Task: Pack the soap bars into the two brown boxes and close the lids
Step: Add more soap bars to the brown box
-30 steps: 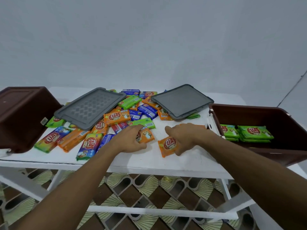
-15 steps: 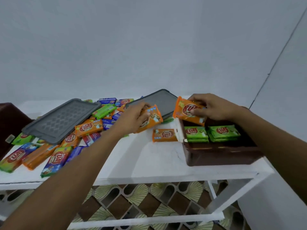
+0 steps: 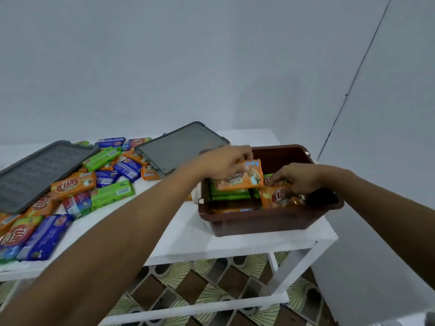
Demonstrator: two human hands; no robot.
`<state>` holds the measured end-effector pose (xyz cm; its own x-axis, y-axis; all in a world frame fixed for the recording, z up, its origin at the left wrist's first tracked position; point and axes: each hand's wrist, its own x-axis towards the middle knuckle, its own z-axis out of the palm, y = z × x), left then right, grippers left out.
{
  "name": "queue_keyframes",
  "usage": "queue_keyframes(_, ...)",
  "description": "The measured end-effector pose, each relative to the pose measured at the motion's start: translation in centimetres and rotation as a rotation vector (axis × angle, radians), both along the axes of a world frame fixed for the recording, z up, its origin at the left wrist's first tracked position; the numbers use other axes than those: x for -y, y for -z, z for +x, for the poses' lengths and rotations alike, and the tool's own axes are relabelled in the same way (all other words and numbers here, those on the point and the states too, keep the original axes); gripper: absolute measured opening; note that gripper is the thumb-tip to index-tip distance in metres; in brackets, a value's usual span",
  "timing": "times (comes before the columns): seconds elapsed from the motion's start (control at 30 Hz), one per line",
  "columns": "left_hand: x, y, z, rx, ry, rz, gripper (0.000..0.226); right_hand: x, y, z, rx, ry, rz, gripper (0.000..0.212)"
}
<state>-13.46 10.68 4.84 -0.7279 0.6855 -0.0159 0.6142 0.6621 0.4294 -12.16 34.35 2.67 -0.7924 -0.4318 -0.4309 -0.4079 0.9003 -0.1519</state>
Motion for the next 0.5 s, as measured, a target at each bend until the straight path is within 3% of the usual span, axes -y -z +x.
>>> queue_keyframes(0.1,-1.5,3.7,-0.4,0.144,0.059,-0.259,0.015,0.0,2.0,0.2,0.045,-0.12,0.138,0.04)
queue_keyframes(0.2,-1.8,5.7,-0.6,0.151,0.07,-0.463,0.023,-0.4,2.7,0.1,0.044,-0.173,0.144,0.04)
queue_keyframes(0.5,-2.2,5.0,-0.7,0.246,0.038,-0.493,0.029,-0.7,1.8,-0.3,0.153,-0.229,0.081,0.038)
